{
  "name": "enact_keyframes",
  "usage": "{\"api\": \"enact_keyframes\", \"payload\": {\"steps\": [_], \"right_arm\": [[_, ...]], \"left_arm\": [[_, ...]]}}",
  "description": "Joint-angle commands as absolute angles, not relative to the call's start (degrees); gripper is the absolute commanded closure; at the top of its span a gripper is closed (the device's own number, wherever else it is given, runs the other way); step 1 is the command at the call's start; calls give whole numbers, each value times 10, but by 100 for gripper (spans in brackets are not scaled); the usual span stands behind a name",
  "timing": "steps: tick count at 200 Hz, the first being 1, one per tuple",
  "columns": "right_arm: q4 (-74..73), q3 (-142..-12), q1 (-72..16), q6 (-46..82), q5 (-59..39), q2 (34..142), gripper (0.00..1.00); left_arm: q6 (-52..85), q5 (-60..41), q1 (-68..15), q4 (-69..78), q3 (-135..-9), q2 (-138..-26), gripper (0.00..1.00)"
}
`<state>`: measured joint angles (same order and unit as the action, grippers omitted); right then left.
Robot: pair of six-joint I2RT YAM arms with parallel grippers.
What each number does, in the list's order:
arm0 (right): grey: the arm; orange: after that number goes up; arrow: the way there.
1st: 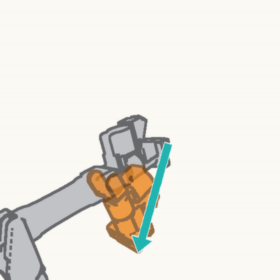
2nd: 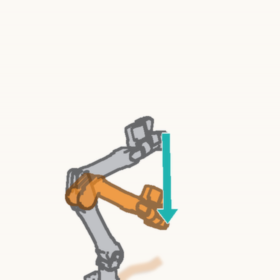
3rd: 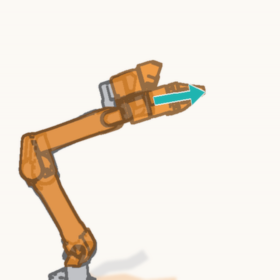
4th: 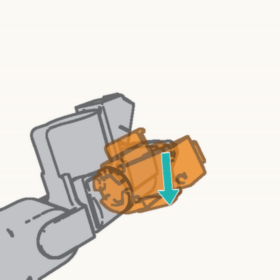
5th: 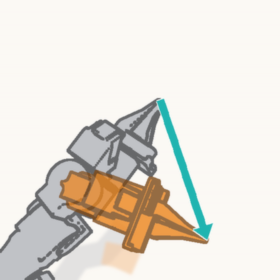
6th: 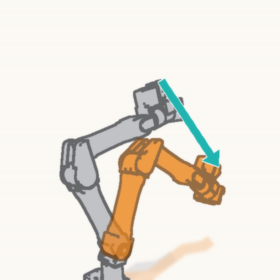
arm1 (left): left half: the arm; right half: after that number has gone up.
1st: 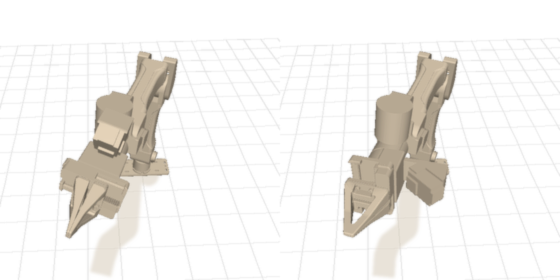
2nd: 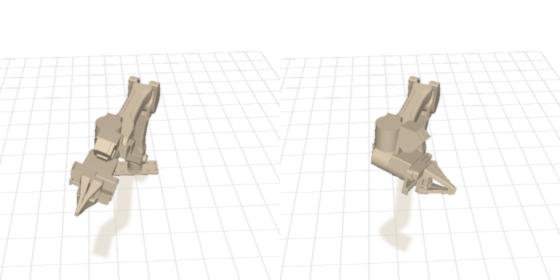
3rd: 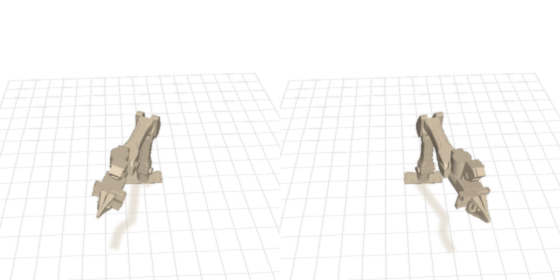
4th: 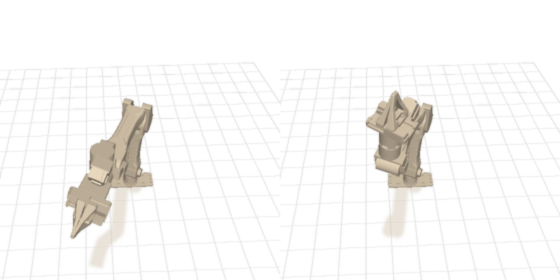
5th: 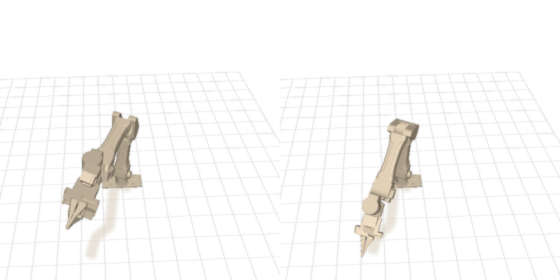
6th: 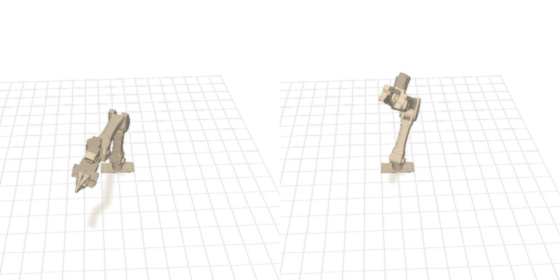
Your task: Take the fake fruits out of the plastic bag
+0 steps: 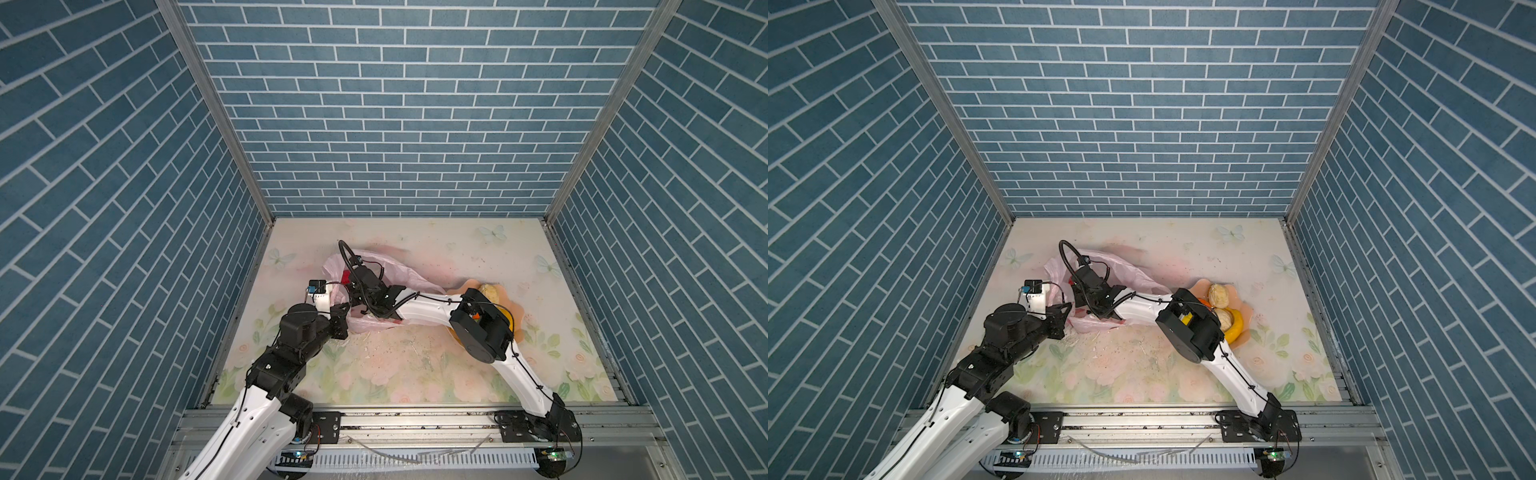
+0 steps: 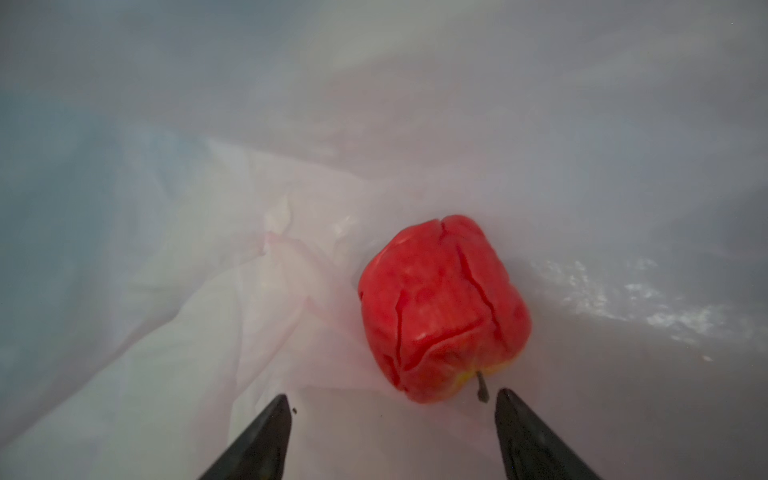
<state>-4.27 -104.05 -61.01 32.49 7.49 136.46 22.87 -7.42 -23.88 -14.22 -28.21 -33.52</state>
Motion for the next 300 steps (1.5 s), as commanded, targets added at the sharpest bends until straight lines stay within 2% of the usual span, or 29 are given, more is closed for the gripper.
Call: {"api": "enact_keyframes", "payload": {"steps": [1,85,185,300], "right_arm": [[-11,-1092,-609,318,88,1389,21],[0,-1173,-598,340,44,1439,19],[-70,-1160,-588,348,-67,1447,17],[-19,-1229,-583,356,-76,1496,17]], "left_arm": [[221,-99,-238,-129,-282,-339,95],[225,-127,-239,-113,-280,-343,95],[225,-140,-239,-93,-273,-358,95],[226,-164,-239,-81,-272,-361,95]]}}
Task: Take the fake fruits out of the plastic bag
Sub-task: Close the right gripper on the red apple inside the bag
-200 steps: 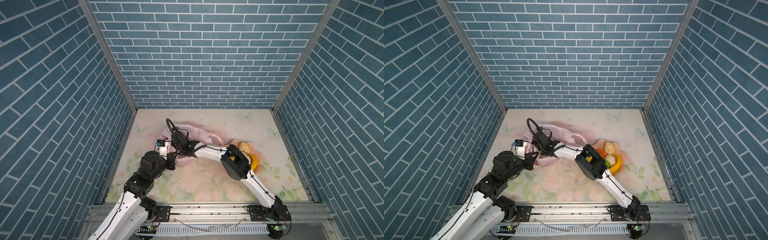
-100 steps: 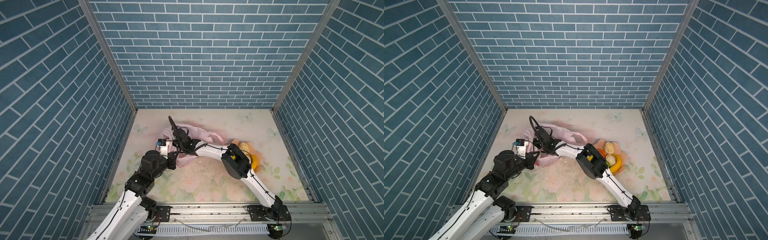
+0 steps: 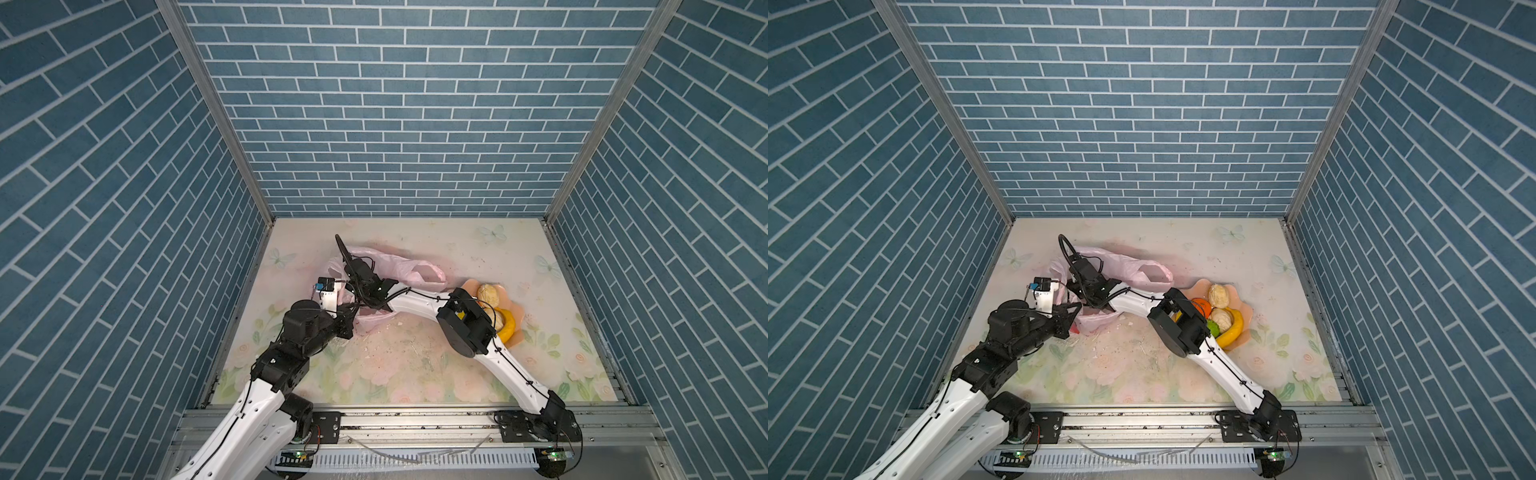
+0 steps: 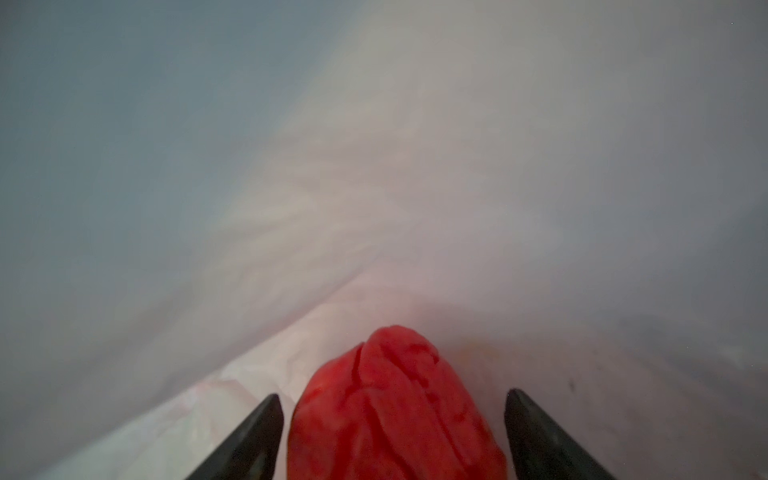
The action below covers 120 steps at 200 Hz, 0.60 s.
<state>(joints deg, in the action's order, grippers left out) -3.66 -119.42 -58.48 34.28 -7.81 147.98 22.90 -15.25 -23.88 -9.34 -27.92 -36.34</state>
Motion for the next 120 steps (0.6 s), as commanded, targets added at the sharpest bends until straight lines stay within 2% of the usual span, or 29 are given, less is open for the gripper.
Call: {"api": "enact_keyframes", "payload": {"steps": [1,87,120], "right_arm": [[-18,-1229,-582,356,-76,1496,17],[-7,-1241,-574,371,-70,1510,31],[-4,-1240,-574,371,-72,1510,41]], "left_arm": [[226,-164,-238,-81,-272,-361,95],[228,-164,-239,-82,-269,-357,95],[227,-161,-239,-84,-269,-357,95]]}}
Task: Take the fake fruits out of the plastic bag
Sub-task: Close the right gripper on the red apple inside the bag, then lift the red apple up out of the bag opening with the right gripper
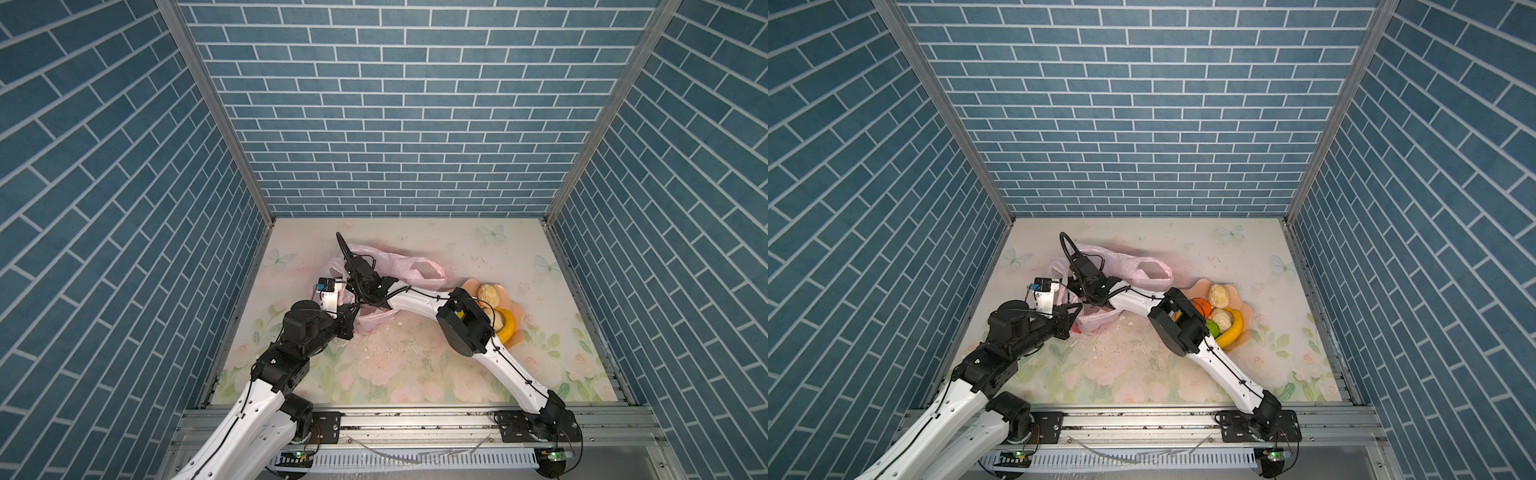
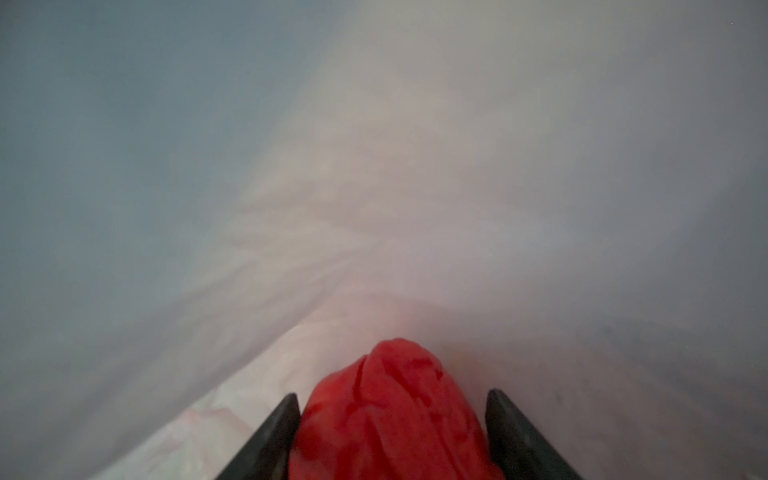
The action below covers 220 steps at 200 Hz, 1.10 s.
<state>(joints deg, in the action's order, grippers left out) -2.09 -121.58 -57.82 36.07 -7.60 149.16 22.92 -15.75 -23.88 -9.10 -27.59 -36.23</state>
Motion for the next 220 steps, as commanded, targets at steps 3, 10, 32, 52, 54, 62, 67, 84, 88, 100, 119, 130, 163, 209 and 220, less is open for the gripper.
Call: {"api": "enact_keyframes", "payload": {"steps": [3,10,32,52,54,62,67,84,88,100,119,130,163,209,220], "right_arm": [[-6,-1239,-574,371,-72,1509,42],[-6,-1238,-573,371,-72,1508,45],[-10,-1229,-572,371,-74,1503,54],[-11,-1224,-569,371,-75,1499,61],[-11,-1224,-569,371,-75,1499,61],[-11,-1223,-568,371,-76,1499,64],[-11,-1223,-567,371,-78,1498,65],[-13,-1219,-564,372,-82,1493,70],[-14,-1216,-564,372,-83,1490,71],[-19,-1206,-563,372,-83,1482,73],[-23,-1186,-561,370,-90,1461,78],[-24,-1172,-561,365,-92,1447,79],[-26,-1124,-559,352,-94,1401,83],[-35,-1044,-558,340,-92,1335,87],[-34,-1029,-558,336,-91,1321,87]], "left_arm": [[228,-160,-238,-84,-269,-356,95],[227,-159,-238,-84,-269,-356,95],[227,-154,-239,-88,-268,-356,95],[227,-149,-239,-92,-269,-354,95],[227,-148,-239,-93,-269,-354,95],[227,-146,-239,-95,-268,-352,95],[227,-144,-239,-96,-268,-350,95],[228,-136,-239,-101,-267,-348,95],[228,-134,-238,-102,-267,-346,95],[228,-126,-238,-106,-266,-345,95],[229,-115,-238,-111,-264,-344,95],[231,-109,-238,-111,-260,-342,95],[236,-89,-238,-110,-248,-335,95],[235,-59,-238,-125,-238,-318,95],[238,-52,-238,-132,-238,-314,95]]}}
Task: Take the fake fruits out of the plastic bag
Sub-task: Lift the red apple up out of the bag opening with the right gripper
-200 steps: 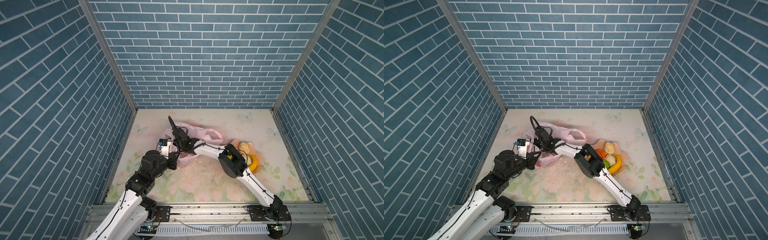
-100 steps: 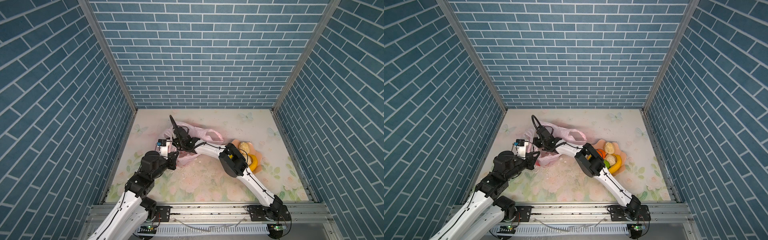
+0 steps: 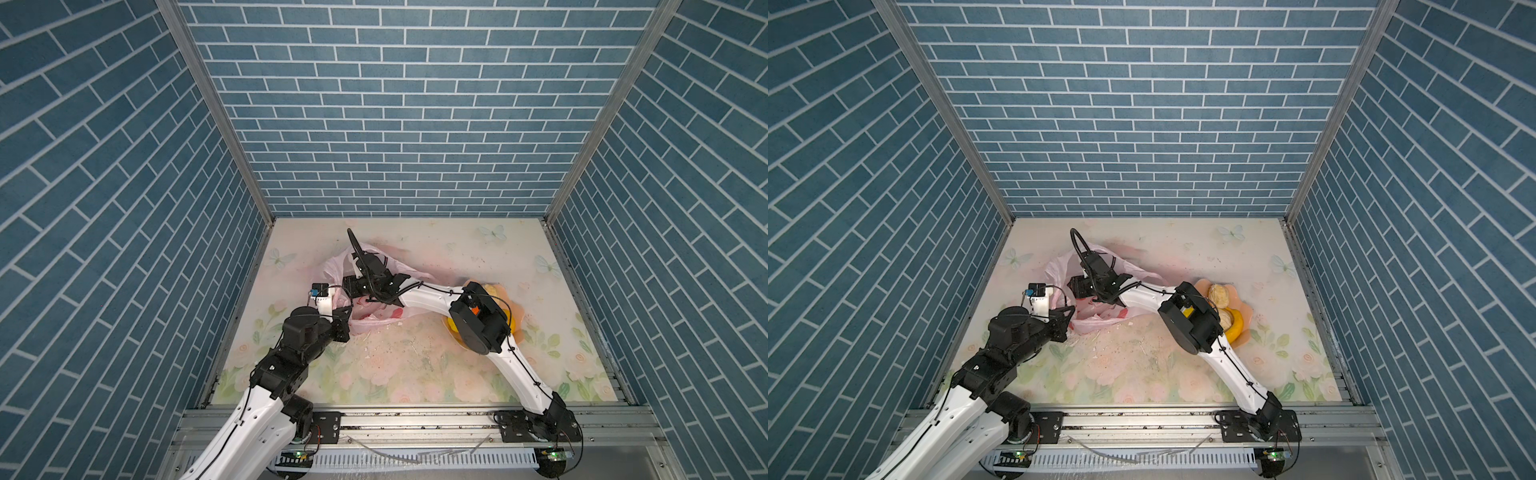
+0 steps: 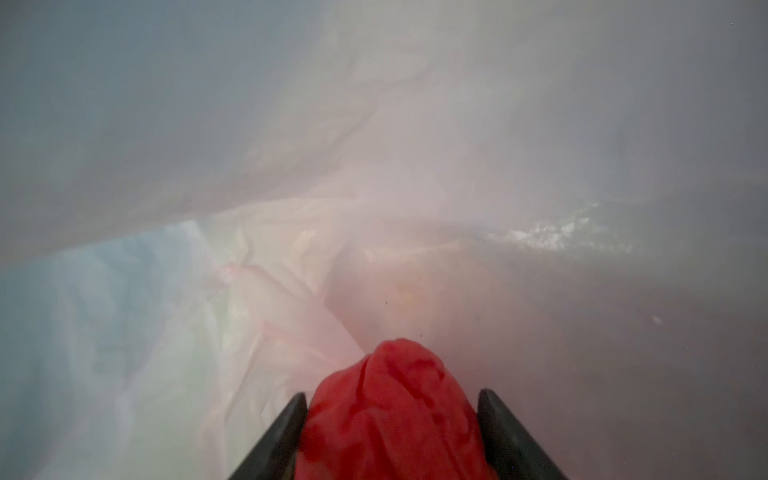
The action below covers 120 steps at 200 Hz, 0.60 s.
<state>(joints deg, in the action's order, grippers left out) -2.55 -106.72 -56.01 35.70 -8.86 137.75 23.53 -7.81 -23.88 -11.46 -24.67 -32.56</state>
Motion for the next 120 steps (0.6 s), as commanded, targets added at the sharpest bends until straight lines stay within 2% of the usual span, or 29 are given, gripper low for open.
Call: {"api": "enact_keyframes", "payload": {"steps": [1,120], "right_arm": [[-34,-1028,-558,336,-91,1320,87],[6,-914,-558,296,-69,1171,90]], "left_arm": [[238,-52,-239,-132,-238,-314,95],[254,-10,-238,-117,-216,-313,94]]}}
